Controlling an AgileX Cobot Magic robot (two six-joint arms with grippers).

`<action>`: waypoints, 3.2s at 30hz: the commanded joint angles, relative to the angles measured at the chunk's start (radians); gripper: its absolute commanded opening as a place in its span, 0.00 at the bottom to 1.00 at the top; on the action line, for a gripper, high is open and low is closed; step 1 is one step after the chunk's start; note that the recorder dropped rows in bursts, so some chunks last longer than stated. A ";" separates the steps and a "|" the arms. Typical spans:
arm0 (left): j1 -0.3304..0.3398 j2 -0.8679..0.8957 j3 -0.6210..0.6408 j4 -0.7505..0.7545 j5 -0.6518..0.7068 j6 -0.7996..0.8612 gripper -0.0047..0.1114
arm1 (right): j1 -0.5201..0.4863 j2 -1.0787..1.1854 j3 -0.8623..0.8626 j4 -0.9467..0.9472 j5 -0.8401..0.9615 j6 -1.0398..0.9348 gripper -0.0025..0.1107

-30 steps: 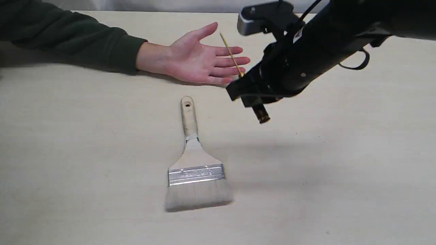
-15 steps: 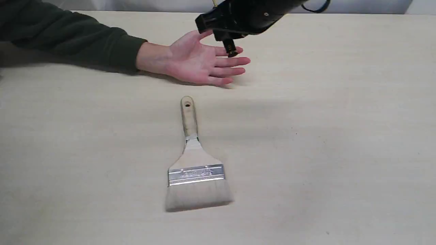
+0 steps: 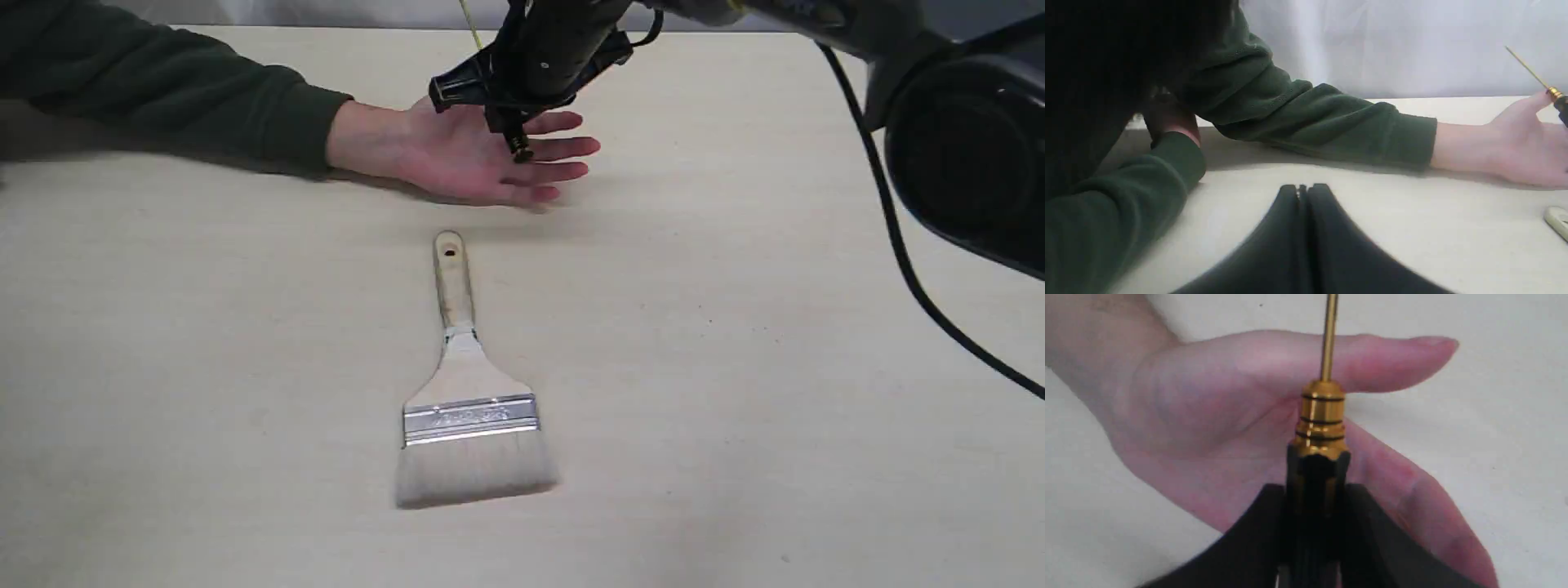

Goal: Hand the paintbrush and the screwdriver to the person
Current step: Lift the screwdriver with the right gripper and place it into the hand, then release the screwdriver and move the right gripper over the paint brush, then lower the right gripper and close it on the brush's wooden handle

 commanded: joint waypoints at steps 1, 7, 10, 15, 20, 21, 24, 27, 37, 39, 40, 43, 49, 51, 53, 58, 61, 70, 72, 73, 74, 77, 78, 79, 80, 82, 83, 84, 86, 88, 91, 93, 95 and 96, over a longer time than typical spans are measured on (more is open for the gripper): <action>-0.002 -0.002 0.002 -0.002 -0.003 -0.002 0.04 | -0.003 0.044 -0.041 -0.007 0.016 0.018 0.06; -0.002 -0.002 0.002 -0.002 -0.003 -0.002 0.04 | -0.003 0.077 -0.058 -0.016 0.014 0.018 0.15; -0.002 -0.002 0.002 -0.002 -0.003 -0.002 0.04 | -0.003 0.073 -0.058 -0.021 0.014 0.018 0.30; -0.002 -0.002 0.002 -0.002 -0.003 -0.002 0.04 | -0.003 0.049 -0.058 -0.041 0.014 0.052 0.50; -0.002 -0.002 0.002 -0.002 -0.003 -0.002 0.04 | -0.003 -0.017 -0.058 -0.050 0.039 0.048 0.50; -0.002 -0.002 0.002 -0.002 -0.003 -0.002 0.04 | -0.003 -0.032 -0.058 -0.050 0.048 0.041 0.50; -0.002 -0.002 0.002 -0.002 -0.003 -0.002 0.04 | -0.003 -0.083 -0.051 -0.050 0.087 0.014 0.50; -0.002 -0.002 0.002 -0.002 -0.003 -0.002 0.04 | -0.003 -0.130 -0.006 -0.013 0.121 -0.016 0.50; -0.002 -0.002 0.002 -0.004 -0.001 -0.002 0.04 | 0.030 -0.235 0.282 0.205 0.128 -0.178 0.50; -0.002 -0.002 0.002 -0.004 -0.001 -0.002 0.04 | 0.048 -0.234 0.316 0.202 0.126 -0.178 0.50; -0.002 -0.002 0.002 -0.004 -0.001 -0.002 0.04 | 0.060 -0.233 0.336 0.201 0.124 -0.180 0.50; -0.002 -0.002 0.002 -0.004 -0.001 -0.002 0.04 | 0.085 -0.217 0.355 0.198 0.124 -0.178 0.50; -0.002 -0.002 0.002 -0.004 -0.001 -0.002 0.04 | 0.116 -0.188 0.357 0.203 0.139 -0.151 0.51; -0.002 -0.002 0.002 -0.004 -0.001 -0.002 0.04 | 0.122 -0.172 0.357 0.212 0.155 -0.139 0.51; -0.002 -0.002 0.002 -0.004 -0.001 -0.002 0.04 | 0.128 -0.159 0.357 0.206 0.170 -0.124 0.51; -0.002 -0.002 0.002 -0.004 -0.001 -0.002 0.04 | 0.158 -0.129 0.357 0.212 0.178 -0.124 0.51; -0.002 -0.002 0.002 -0.001 -0.005 -0.002 0.04 | 0.175 -0.125 0.357 0.205 0.180 -0.110 0.51; -0.002 -0.002 0.002 -0.001 -0.003 -0.002 0.04 | 0.186 -0.123 0.367 0.182 0.227 -0.042 0.51; -0.002 -0.002 0.002 -0.001 -0.003 -0.002 0.04 | 0.186 -0.123 0.367 0.182 0.241 -0.042 0.51; -0.002 -0.002 0.002 -0.001 -0.003 -0.002 0.04 | 0.186 -0.123 0.367 0.182 0.243 -0.042 0.51; -0.002 -0.002 0.002 -0.001 -0.003 -0.002 0.04 | 0.189 -0.123 0.367 0.182 0.243 -0.042 0.51; -0.002 -0.002 0.002 -0.001 -0.003 -0.002 0.04 | 0.202 -0.123 0.367 0.185 0.232 -0.042 0.51; -0.002 -0.002 0.002 -0.001 -0.003 -0.002 0.04 | 0.210 -0.123 0.367 0.185 0.223 -0.042 0.51; -0.002 -0.002 0.002 -0.001 -0.003 -0.002 0.04 | 0.213 -0.123 0.367 0.182 0.217 -0.042 0.51; -0.002 -0.002 0.002 -0.001 -0.003 -0.002 0.04 | 0.220 -0.123 0.367 0.177 0.215 -0.031 0.51; -0.002 -0.002 0.002 -0.001 -0.003 -0.002 0.04 | 0.223 -0.123 0.367 0.165 0.212 -0.018 0.51; -0.002 -0.002 0.002 -0.001 -0.003 -0.002 0.04 | 0.228 -0.123 0.367 0.159 0.210 -0.012 0.51; -0.002 -0.002 0.002 -0.001 -0.003 -0.002 0.04 | 0.228 -0.123 0.367 0.150 0.210 0.002 0.51; -0.002 -0.002 0.002 -0.001 -0.003 -0.002 0.04 | 0.228 -0.119 0.367 0.150 0.210 0.007 0.51; -0.002 -0.002 0.002 -0.004 -0.003 -0.002 0.04 | 0.228 -0.112 0.367 0.143 0.212 0.026 0.51; -0.002 -0.002 0.002 -0.004 -0.001 -0.002 0.04 | 0.232 -0.088 0.367 0.096 0.217 0.075 0.51; -0.002 -0.002 0.002 -0.004 -0.001 -0.002 0.04 | 0.232 -0.066 0.367 0.088 0.220 0.074 0.51; -0.002 -0.002 0.002 -0.004 -0.001 -0.002 0.04 | 0.232 -0.044 0.367 0.088 0.220 0.074 0.51; -0.002 -0.002 0.002 -0.004 -0.001 -0.002 0.04 | 0.232 -0.036 0.367 0.088 0.220 0.074 0.51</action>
